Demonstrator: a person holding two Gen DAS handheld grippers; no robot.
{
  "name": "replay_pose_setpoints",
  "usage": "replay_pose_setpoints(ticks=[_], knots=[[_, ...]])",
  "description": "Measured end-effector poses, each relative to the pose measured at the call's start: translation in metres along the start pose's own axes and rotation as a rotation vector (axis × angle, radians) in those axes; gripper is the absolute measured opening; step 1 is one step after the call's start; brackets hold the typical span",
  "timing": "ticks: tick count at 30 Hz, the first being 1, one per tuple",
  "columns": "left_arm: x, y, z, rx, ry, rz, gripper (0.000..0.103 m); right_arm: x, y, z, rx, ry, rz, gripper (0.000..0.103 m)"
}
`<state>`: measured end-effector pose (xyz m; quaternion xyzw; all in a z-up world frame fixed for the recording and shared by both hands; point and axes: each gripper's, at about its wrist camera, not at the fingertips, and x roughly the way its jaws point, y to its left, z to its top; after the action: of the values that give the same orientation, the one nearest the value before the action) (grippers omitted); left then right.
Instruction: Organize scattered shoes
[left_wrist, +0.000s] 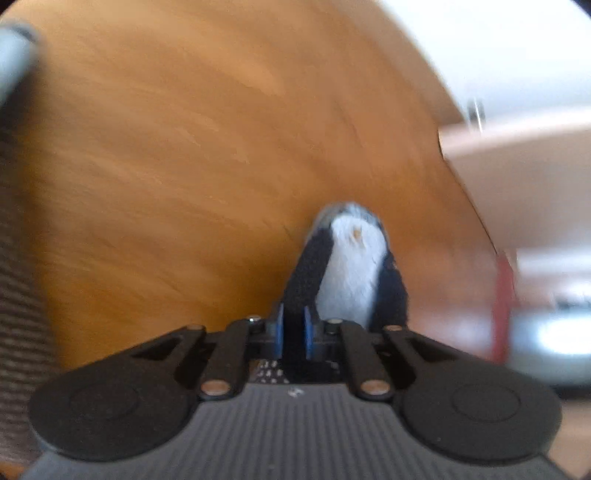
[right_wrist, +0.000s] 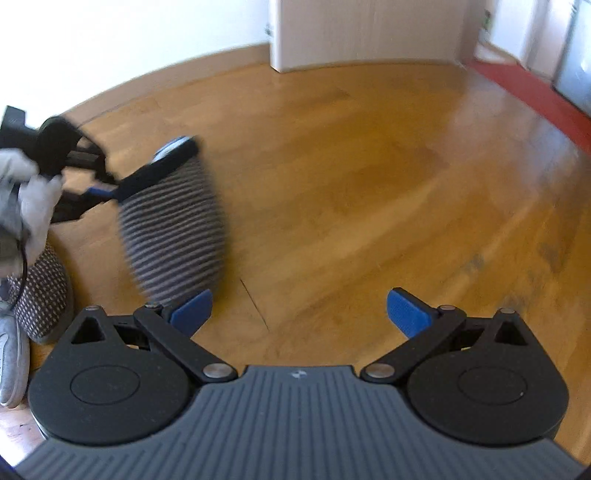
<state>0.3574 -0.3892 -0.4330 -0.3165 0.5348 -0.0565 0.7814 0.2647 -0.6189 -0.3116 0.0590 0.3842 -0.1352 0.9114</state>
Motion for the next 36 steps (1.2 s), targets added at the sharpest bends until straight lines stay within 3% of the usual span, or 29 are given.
replay_pose_setpoints(ticks=[2, 5, 7, 10, 13, 15, 17, 20, 22, 24, 26, 28, 31, 33, 36], knots=[[-0.015, 0.009, 0.0, 0.022, -0.041, 0.009, 0.013, 0.012, 0.018, 0.009, -0.079, -0.021, 0.062, 0.102], [-0.023, 0.02, 0.008, 0.044, 0.013, 0.004, 0.029, 0.028, 0.055, 0.026, -0.218, -0.044, 0.173, 0.102], [-0.04, 0.021, 0.016, 0.054, -0.002, 0.007, 0.053, 0.044, 0.085, 0.038, -0.323, -0.058, 0.217, 0.102], [-0.087, 0.027, 0.025, 0.11, -0.061, -0.047, 0.065, 0.083, 0.124, 0.05, -0.402, -0.003, 0.248, 0.102], [-0.148, 0.047, 0.031, 0.215, -0.116, -0.077, 0.074, 0.124, 0.161, 0.05, -0.506, 0.05, 0.203, 0.1], [-0.182, 0.063, 0.032, 0.281, -0.156, -0.067, 0.078, 0.143, 0.181, 0.05, -0.534, 0.083, 0.207, 0.067], [-0.201, 0.079, 0.033, 0.319, -0.166, -0.033, 0.079, 0.143, 0.202, 0.051, -0.558, 0.06, 0.182, 0.046], [-0.234, 0.113, 0.033, 0.362, -0.169, 0.032, 0.079, 0.132, 0.229, 0.045, -0.636, 0.064, 0.283, 0.042], [-0.252, 0.132, 0.033, 0.371, -0.165, 0.062, 0.079, 0.12, 0.255, 0.034, -0.725, 0.096, 0.362, 0.045], [-0.276, 0.15, 0.039, 0.39, -0.18, 0.105, 0.079, 0.11, 0.27, 0.032, -0.766, 0.086, 0.296, 0.058], [-0.298, 0.16, 0.044, 0.424, -0.186, 0.135, 0.079, 0.09, 0.269, 0.042, -0.683, 0.06, 0.291, 0.08], [-0.332, 0.165, 0.05, 0.461, -0.212, 0.186, 0.079, 0.061, 0.265, 0.053, -0.572, -0.005, 0.276, 0.096], [-0.372, 0.168, 0.059, 0.509, -0.25, 0.259, 0.079, 0.004, 0.265, 0.065, -0.375, -0.054, 0.306, 0.097], [-0.425, 0.173, 0.061, 0.54, -0.283, 0.327, 0.079, -0.04, 0.282, 0.075, -0.271, -0.035, 0.368, 0.097], [-0.492, 0.172, 0.056, 0.557, -0.363, 0.4, 0.079, -0.111, 0.325, 0.099, -0.265, -0.036, 0.456, 0.097]])
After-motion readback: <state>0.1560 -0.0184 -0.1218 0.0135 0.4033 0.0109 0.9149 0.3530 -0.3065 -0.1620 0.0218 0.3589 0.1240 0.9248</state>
